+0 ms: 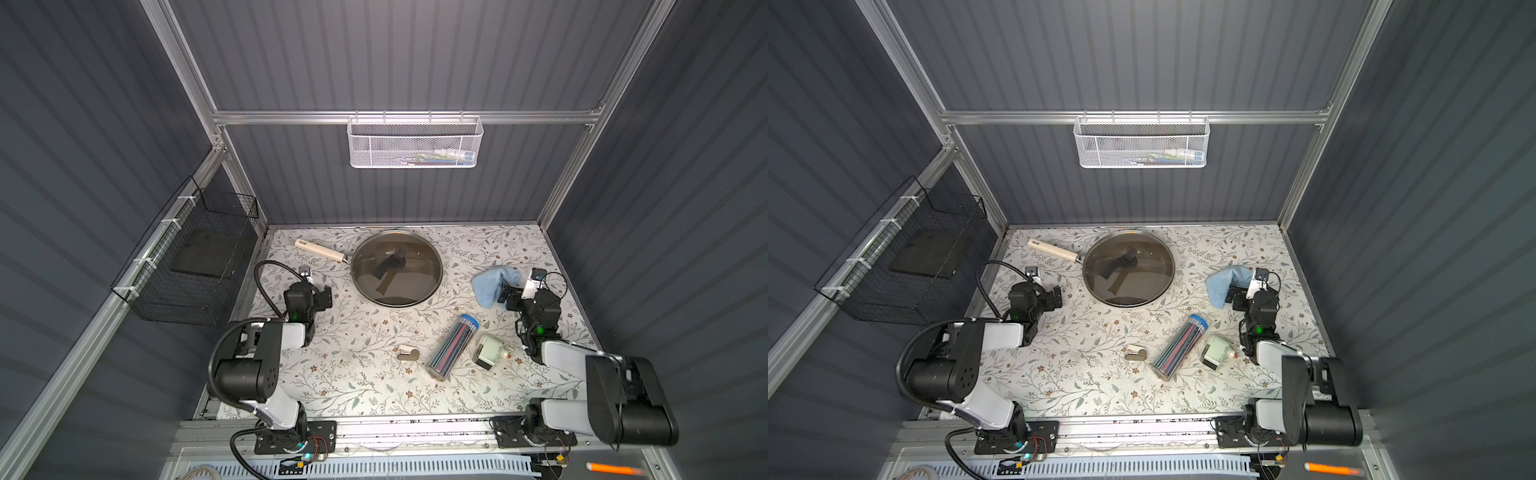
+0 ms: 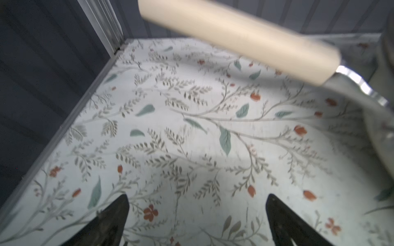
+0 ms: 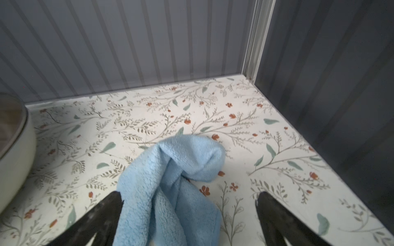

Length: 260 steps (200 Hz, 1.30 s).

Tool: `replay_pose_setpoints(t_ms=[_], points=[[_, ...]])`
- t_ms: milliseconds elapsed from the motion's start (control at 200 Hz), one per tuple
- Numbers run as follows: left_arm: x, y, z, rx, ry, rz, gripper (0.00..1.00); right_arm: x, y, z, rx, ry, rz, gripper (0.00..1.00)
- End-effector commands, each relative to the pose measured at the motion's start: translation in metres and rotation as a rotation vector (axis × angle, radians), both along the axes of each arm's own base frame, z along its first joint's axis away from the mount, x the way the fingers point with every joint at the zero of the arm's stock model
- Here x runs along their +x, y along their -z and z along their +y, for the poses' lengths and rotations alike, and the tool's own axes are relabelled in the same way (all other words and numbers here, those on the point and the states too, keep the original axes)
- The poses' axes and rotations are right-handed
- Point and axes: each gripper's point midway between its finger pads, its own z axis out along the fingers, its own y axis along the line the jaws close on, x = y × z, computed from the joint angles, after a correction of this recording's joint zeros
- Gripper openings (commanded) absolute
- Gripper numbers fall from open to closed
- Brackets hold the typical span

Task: Wipe the pot lid with a cloth
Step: Pick up the pot lid from the cooking pot.

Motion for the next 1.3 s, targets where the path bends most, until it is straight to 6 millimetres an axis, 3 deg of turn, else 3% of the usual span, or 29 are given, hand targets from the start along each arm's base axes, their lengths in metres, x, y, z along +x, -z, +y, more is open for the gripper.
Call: replay_pose_setpoints(t_ms=[0,120,185,245,335,450,555,610,655,720,775,830,885,920,930,1066,1166,1296], points=[[0.001,-0.065,-0.005,-0.034,0.022,-0.028,1.0,-0.006,-0.054,0.01,0.059,-0.044,-0.013,0.99],[-0.011,-0.11,-0.014,-0.175,-0.003,0.046,1.0,-0.022,-0.106,0.034,0.245,-0.131,0.012,0.99],[-0.021,-0.126,-0.031,-0.297,0.007,0.104,1.0,-0.033,-0.13,0.059,0.414,-0.231,0.035,0.99],[-0.029,-0.137,-0.059,-0.421,0.047,0.129,1.0,-0.042,-0.143,0.091,0.599,-0.351,0.064,0.99],[-0.042,-0.148,-0.117,-0.605,0.15,0.132,1.0,-0.055,-0.153,0.138,0.792,-0.492,0.086,0.99],[-0.063,-0.146,-0.176,-0.779,0.208,0.188,1.0,-0.073,-0.156,0.19,0.873,-0.599,0.112,0.99],[-0.086,-0.152,-0.219,-0.803,0.28,0.208,1.0,-0.086,-0.171,0.22,0.863,-0.725,0.08,0.99],[-0.094,-0.163,-0.239,-0.821,0.371,0.197,1.0,-0.087,-0.177,0.224,0.879,-0.758,0.051,0.99],[-0.096,-0.172,-0.251,-0.855,0.451,0.173,1.0,-0.082,-0.167,0.22,0.908,-0.712,0.08,0.99],[-0.097,-0.168,-0.256,-0.855,0.46,0.205,1.0,-0.069,-0.145,0.207,0.938,-0.565,0.144,0.99],[-0.095,-0.167,-0.257,-0.82,0.458,0.232,1.0,-0.065,-0.15,0.21,0.924,-0.599,0.142,0.99],[-0.09,-0.181,-0.264,-0.711,0.537,0.222,1.0,-0.062,-0.154,0.217,0.887,-0.641,0.174,0.99],[-0.078,-0.183,-0.267,-0.55,0.553,0.262,1.0,-0.055,-0.152,0.216,0.819,-0.61,0.22,0.99],[-0.069,-0.18,-0.267,-0.441,0.558,0.291,1.0,-0.046,-0.148,0.207,0.759,-0.543,0.223,0.99],[-0.065,-0.187,-0.268,-0.416,0.562,0.281,1.0,-0.044,-0.153,0.206,0.75,-0.534,0.212,0.99],[-0.022,-0.156,-0.273,-0.075,0.585,0.39,1.0,-0.03,-0.152,0.179,0.577,-0.395,0.186,0.99],[0.001,-0.132,-0.283,0.057,0.622,0.454,1.0,-0.028,-0.154,0.164,0.511,-0.326,0.161,0.99],[0.033,-0.118,-0.283,0.195,0.584,0.473,1.0,-0.033,-0.153,0.151,0.5,-0.273,0.133,0.99]])
